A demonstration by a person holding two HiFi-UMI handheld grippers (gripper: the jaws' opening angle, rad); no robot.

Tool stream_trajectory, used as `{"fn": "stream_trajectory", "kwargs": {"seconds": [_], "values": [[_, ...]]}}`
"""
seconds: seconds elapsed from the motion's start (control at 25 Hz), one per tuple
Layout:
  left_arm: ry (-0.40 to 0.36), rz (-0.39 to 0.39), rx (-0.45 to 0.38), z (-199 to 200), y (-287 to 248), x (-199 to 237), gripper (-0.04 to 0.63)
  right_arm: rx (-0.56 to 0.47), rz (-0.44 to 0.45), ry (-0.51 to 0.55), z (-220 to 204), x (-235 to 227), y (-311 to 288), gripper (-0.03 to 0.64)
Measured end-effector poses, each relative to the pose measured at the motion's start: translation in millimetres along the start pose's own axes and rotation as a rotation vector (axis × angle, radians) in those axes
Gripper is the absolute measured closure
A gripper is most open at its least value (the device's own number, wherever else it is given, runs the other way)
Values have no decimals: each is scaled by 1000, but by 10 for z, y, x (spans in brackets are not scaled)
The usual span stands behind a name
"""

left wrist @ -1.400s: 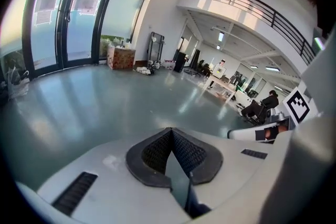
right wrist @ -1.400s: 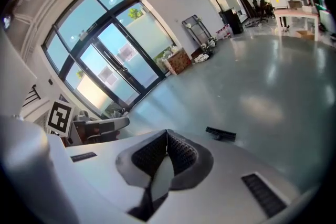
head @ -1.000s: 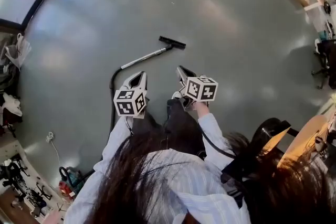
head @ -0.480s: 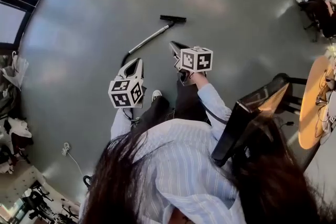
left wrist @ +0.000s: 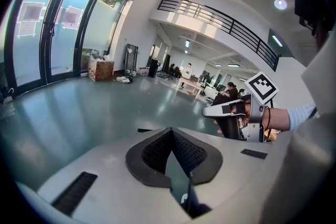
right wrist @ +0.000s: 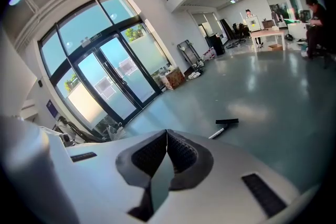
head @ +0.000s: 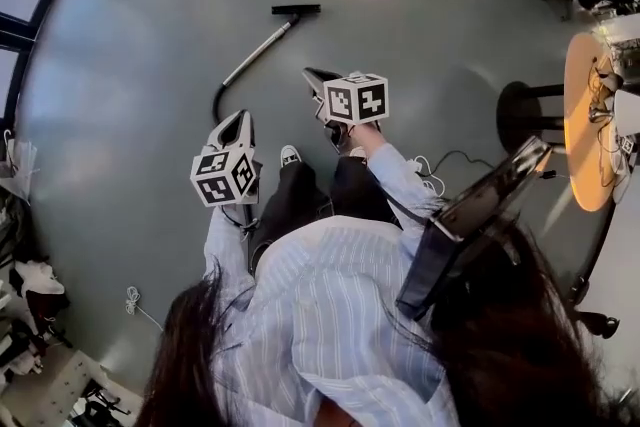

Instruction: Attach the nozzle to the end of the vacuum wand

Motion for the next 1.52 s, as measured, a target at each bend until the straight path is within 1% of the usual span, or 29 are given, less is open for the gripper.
{"fn": "stream_trajectory", "kwargs": {"seconds": [0.12, 0.24, 0.36, 0.44, 0.52, 0.68, 0.84, 0.92, 1.08, 1.24, 1.4, 1.52], "values": [[-3, -27, 5, 181, 93, -309, 589, 4, -23, -9, 101, 67, 362, 609], [-19, -47, 16, 145, 129, -655, 589, 11, -21, -6, -65, 1, 725, 609], [-37, -46, 18, -34, 215, -1123, 589, 19, -21, -16, -411, -147, 1224, 609], [-38, -32, 7, -187, 273, -1494, 589, 29, -19, -36, -673, -319, 1580, 609], [-23, -8, -11, -370, 332, -1872, 589, 32, -13, -43, -917, -496, 1941, 609], [11, 38, -46, -800, 487, -2581, 589, 36, -13, -8, -1352, -817, 2594, 609], [26, 68, -41, -1137, 715, -3041, 589, 46, -11, -29, -1679, -990, 3003, 609], [32, 79, -43, -1219, 841, -3154, 589, 41, -3, -38, -1772, -976, 3126, 609], [43, 92, -51, -1332, 1017, -3234, 589, 30, 36, -17, -1895, -816, 3240, 609], [16, 88, -50, -1447, 1186, -3258, 589, 16, 52, 30, -1992, -574, 3311, 609], [-18, 84, -45, -1500, 1399, -3153, 589, 4, 58, 70, -2026, -243, 3292, 609], [-14, 77, -49, -1531, 1588, -3000, 589, 4, 55, 74, -2071, 16, 3198, 609]]}}
Point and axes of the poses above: the fingertips, and each gripper's own axes: y backward along the fingers, x to its left, z out of its top, the point moved 10 cm from there along y, backward along the fingers, and after that the axes turned 7 degrees about -z, right-handed, at the moved point
